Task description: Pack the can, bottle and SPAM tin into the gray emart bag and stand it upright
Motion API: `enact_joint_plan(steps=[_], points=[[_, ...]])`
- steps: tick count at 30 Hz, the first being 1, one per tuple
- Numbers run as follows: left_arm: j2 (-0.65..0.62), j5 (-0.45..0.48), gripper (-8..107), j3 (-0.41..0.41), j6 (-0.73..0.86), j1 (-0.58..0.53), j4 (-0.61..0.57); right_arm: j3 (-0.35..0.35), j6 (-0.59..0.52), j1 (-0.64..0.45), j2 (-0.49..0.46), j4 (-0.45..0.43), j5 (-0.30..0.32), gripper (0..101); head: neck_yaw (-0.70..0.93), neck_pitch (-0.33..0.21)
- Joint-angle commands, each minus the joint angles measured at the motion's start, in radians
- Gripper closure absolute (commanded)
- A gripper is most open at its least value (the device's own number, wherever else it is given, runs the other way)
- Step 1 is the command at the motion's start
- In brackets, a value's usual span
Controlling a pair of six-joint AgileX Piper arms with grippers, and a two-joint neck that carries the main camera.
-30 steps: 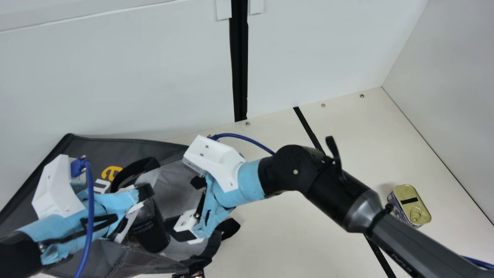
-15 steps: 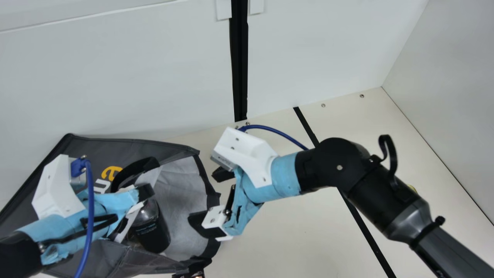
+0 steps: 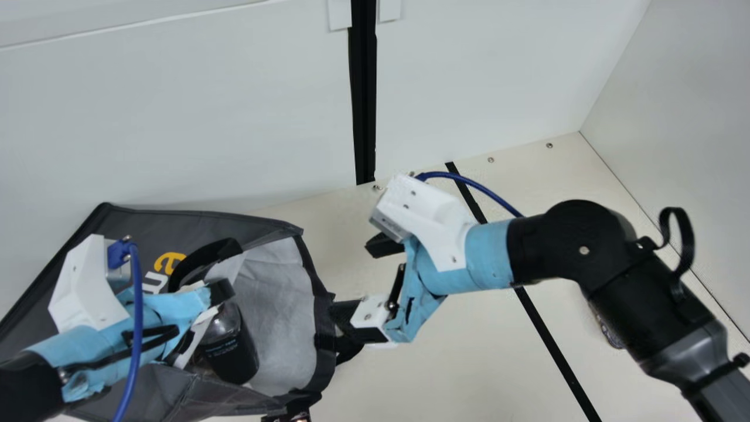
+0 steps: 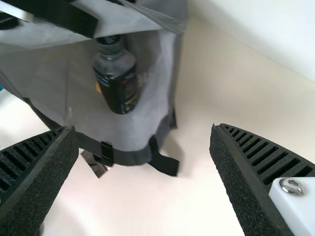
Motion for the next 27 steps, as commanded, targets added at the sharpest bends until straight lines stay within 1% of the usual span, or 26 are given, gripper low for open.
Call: enact_joint_plan(steps=[1, 15, 27], points=[[0.0, 0.0, 107, 0.0, 0.0, 0.0, 0.0, 0.003, 0.009, -0.025, -0.013, -0.006, 0.003, 6, -0.001, -0.023], [0.0, 0.0, 107, 0.0, 0.0, 0.0, 0.0, 0.034, 0.057, -0.198, -0.116, -0.074, 0.038, 6, -0.001, -0.023], [0.0, 0.0, 107, 0.0, 0.0, 0.0, 0.0, 0.048, 0.094, -0.337, -0.184, -0.167, 0.049, 6, -0.001, -0.023]])
